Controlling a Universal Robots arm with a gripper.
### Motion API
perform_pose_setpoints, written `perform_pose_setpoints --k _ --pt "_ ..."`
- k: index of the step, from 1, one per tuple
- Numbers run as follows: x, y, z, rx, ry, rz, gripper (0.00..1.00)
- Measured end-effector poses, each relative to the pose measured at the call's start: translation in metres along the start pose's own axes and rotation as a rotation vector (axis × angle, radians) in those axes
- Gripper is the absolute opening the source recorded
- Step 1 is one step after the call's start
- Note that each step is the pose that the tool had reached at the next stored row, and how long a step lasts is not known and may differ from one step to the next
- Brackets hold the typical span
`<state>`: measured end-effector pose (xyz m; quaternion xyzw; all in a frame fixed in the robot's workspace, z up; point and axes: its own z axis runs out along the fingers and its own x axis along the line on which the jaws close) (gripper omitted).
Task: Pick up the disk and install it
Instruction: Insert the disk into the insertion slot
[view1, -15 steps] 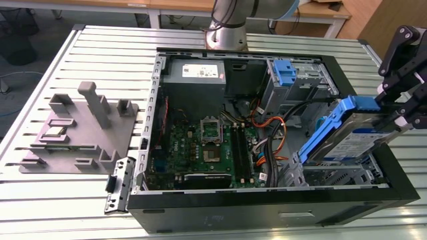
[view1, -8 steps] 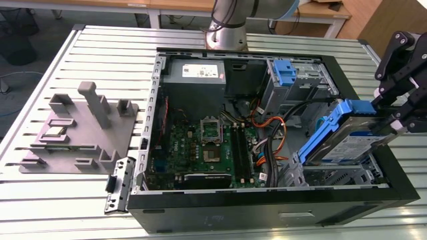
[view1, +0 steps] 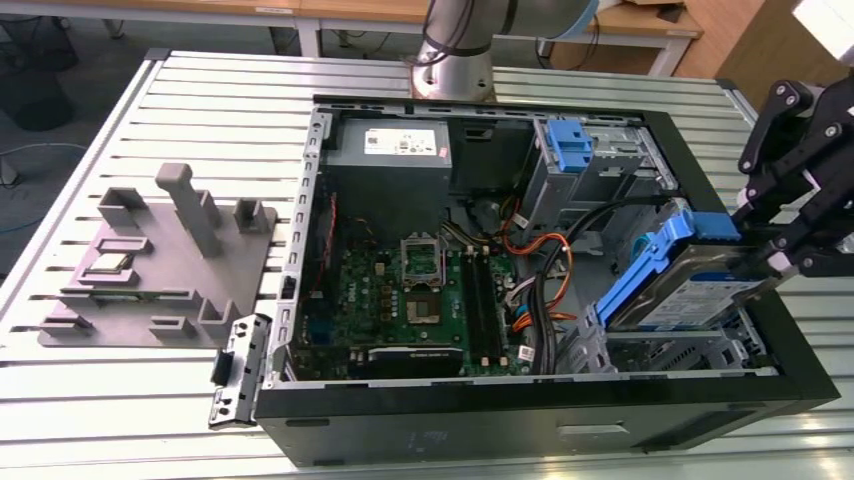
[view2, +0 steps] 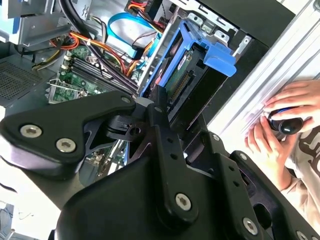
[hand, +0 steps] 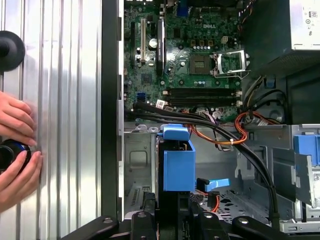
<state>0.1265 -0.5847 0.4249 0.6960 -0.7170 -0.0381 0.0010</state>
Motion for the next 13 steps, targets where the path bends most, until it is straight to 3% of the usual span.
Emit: perform_pose_setpoints --k 13 --pt "0.0012 -0.0013 0.0233 0.0004 0.0107 0.001 0.35"
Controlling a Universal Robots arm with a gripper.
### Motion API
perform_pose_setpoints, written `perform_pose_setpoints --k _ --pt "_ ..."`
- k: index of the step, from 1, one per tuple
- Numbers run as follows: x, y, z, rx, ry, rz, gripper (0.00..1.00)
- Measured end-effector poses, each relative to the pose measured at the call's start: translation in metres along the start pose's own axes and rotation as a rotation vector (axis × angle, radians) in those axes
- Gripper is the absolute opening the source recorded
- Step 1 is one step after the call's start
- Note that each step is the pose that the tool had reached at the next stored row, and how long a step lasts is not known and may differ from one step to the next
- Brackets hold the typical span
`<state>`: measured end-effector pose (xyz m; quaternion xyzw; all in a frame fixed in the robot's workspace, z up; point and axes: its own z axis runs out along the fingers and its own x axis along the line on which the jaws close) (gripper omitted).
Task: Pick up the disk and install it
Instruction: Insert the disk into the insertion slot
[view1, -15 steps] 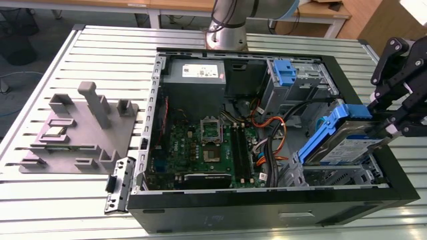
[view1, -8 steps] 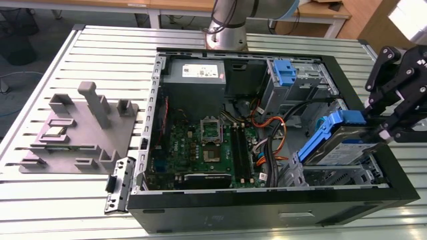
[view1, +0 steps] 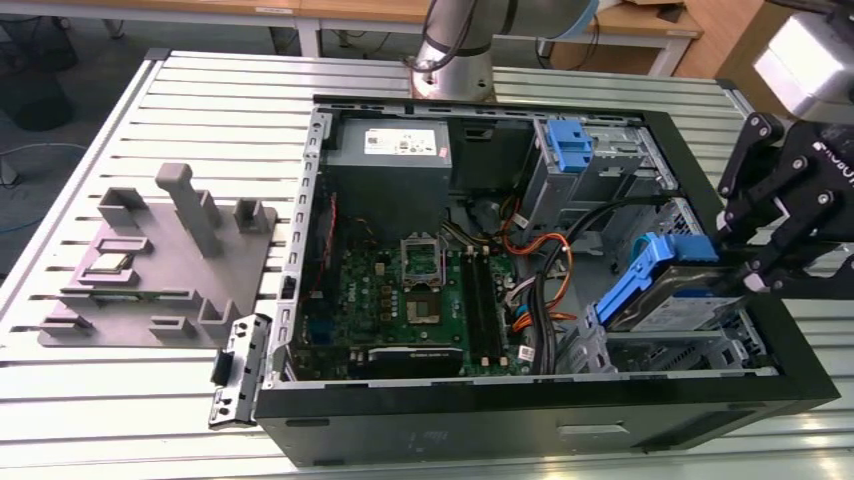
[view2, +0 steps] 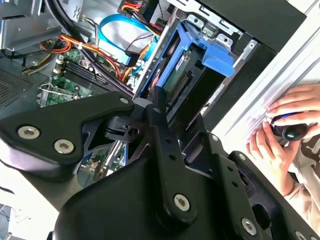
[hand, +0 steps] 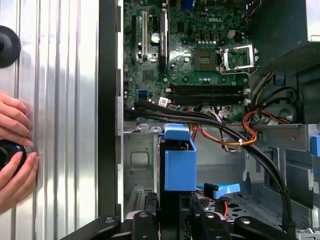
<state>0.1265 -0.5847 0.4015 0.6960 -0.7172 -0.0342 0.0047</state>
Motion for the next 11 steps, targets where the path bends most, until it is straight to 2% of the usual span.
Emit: perform_pose_setpoints --k 8,11 --pt "0.0006 -0.0008 0.0144 0.0002 0.0081 0.000 0.35" --pt "0.0006 -0.0009 0.0153 0.0003 0.0099 0.001 0.35"
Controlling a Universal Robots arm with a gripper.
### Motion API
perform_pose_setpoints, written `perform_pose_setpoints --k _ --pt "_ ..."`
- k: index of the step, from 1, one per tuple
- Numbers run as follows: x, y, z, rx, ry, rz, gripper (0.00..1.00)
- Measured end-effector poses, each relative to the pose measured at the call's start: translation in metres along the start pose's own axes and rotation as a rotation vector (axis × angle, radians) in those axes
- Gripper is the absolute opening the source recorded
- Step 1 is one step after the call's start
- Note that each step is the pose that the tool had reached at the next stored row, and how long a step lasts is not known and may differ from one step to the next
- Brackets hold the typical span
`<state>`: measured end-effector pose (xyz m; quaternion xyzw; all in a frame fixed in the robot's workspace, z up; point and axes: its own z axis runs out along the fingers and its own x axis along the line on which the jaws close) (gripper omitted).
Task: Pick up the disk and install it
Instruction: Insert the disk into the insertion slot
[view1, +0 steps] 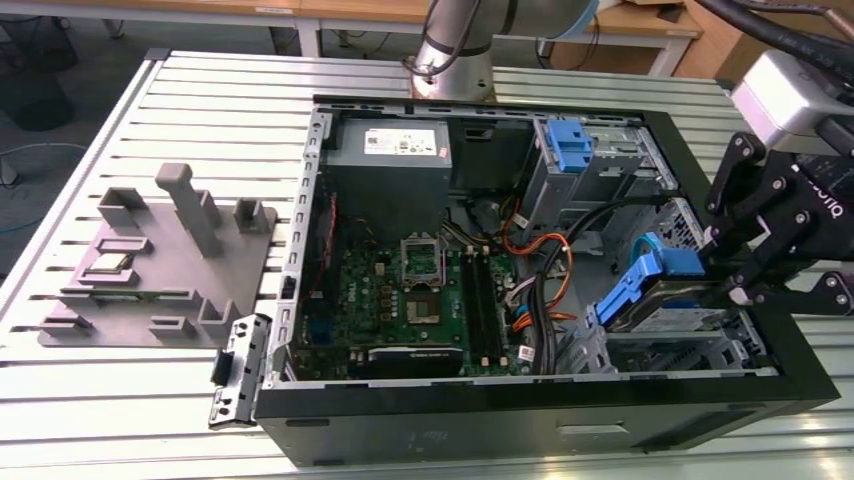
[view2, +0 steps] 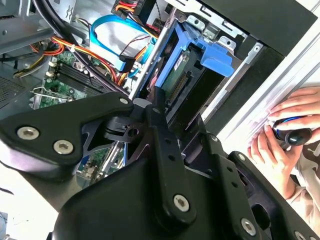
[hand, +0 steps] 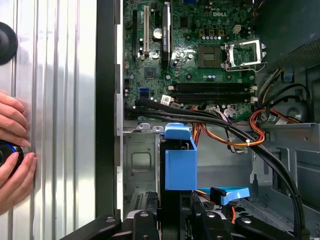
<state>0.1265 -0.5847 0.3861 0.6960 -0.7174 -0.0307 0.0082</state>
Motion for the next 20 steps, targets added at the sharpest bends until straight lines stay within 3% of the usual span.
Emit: perform_pose_setpoints --k 9,10,20 --pt "0.0001 0.0000 0.0003 0.0000 -0.0004 0.000 0.36" --pt "0.0001 0.0000 0.0003 0.0000 -0.0004 0.000 0.42" --pt "0.0000 0.0000 0.0003 0.0000 -0.0002 0.000 0.42"
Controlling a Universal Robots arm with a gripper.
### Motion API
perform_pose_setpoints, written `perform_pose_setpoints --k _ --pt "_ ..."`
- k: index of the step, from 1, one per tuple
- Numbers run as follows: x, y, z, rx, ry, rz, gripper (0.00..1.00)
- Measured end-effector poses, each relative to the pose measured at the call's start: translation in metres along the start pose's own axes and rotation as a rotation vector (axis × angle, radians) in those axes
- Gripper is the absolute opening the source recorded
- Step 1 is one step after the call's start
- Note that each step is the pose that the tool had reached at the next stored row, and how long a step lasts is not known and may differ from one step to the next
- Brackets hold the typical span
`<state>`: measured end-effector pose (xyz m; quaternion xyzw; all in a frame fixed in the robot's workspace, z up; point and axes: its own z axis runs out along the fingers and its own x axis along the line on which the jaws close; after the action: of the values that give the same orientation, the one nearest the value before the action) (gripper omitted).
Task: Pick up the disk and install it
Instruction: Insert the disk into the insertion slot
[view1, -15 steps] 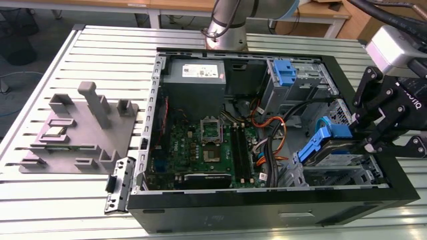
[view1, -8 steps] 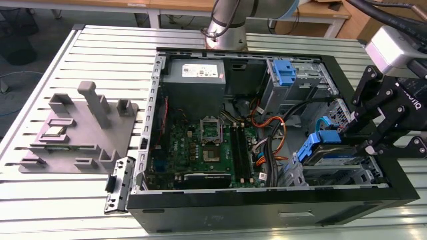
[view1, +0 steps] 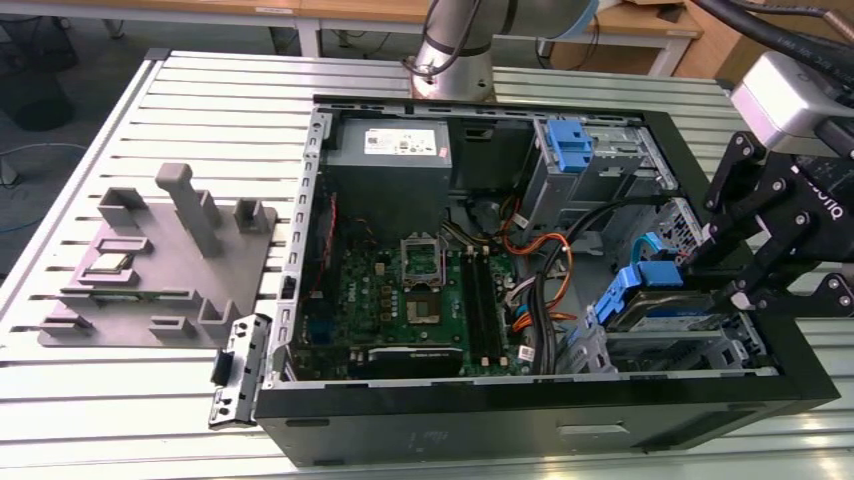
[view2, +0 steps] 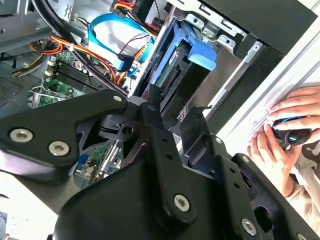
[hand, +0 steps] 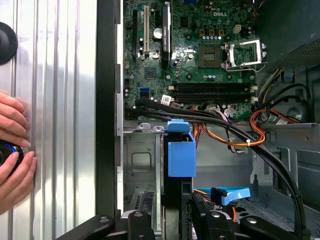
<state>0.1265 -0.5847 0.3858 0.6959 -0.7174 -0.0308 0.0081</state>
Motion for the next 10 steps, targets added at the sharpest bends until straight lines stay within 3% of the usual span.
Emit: perform_pose_setpoints --k 8,10 --pt "0.0000 0.0000 0.0001 0.0000 0.0000 0.000 0.42" --pt "0.0000 0.0000 0.0001 0.0000 0.0000 0.000 0.49"
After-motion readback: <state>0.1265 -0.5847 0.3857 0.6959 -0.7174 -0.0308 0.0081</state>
